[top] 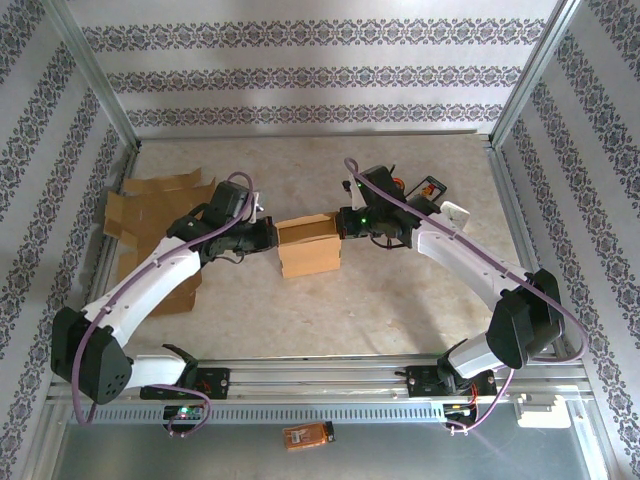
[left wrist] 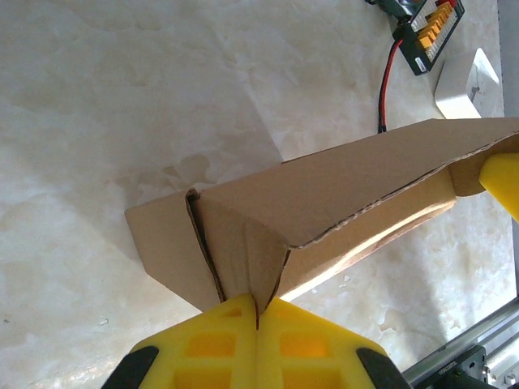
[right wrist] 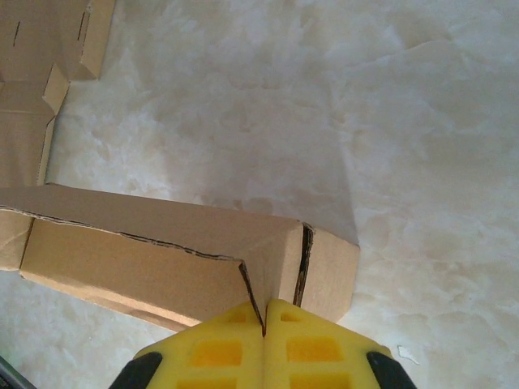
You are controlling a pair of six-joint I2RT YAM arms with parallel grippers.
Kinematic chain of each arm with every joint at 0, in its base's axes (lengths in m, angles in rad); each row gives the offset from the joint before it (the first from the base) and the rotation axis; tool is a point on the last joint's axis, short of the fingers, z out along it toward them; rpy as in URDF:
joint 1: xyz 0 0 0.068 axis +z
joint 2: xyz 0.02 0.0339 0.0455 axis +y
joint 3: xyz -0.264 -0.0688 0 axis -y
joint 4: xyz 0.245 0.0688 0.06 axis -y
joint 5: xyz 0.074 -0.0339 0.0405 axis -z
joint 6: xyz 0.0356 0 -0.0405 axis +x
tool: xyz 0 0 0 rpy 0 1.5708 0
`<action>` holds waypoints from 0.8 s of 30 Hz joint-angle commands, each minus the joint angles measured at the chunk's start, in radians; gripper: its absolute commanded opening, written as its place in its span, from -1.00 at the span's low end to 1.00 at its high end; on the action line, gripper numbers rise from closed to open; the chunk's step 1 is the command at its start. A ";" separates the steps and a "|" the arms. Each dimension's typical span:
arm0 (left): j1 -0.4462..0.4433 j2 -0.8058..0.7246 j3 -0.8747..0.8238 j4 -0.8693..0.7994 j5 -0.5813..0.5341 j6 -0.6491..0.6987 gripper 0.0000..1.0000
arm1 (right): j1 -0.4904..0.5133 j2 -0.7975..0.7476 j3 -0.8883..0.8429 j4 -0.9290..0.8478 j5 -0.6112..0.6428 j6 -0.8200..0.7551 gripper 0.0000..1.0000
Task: Fold the paper box
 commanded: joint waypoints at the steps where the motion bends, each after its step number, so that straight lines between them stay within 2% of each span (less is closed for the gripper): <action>1: 0.005 -0.013 -0.054 -0.049 -0.032 0.010 -1.00 | 0.029 0.002 -0.044 -0.063 0.005 -0.021 -1.00; 7: 0.005 -0.029 -0.111 -0.030 -0.037 -0.003 -1.00 | 0.048 0.018 -0.067 -0.064 -0.004 -0.023 -0.98; 10: 0.005 -0.056 -0.101 -0.027 -0.049 0.000 -0.82 | 0.050 0.003 -0.052 -0.069 -0.015 -0.019 -0.88; 13: 0.004 -0.082 -0.077 -0.035 -0.066 0.011 -0.60 | 0.049 -0.026 -0.025 -0.064 -0.027 -0.013 -0.69; 19: 0.004 -0.118 -0.054 -0.040 -0.068 0.021 -0.37 | 0.045 -0.073 0.012 -0.073 -0.022 -0.023 -0.41; 24: 0.005 -0.158 -0.052 -0.017 -0.062 0.012 -0.23 | 0.041 -0.117 0.032 -0.076 -0.016 -0.022 -0.30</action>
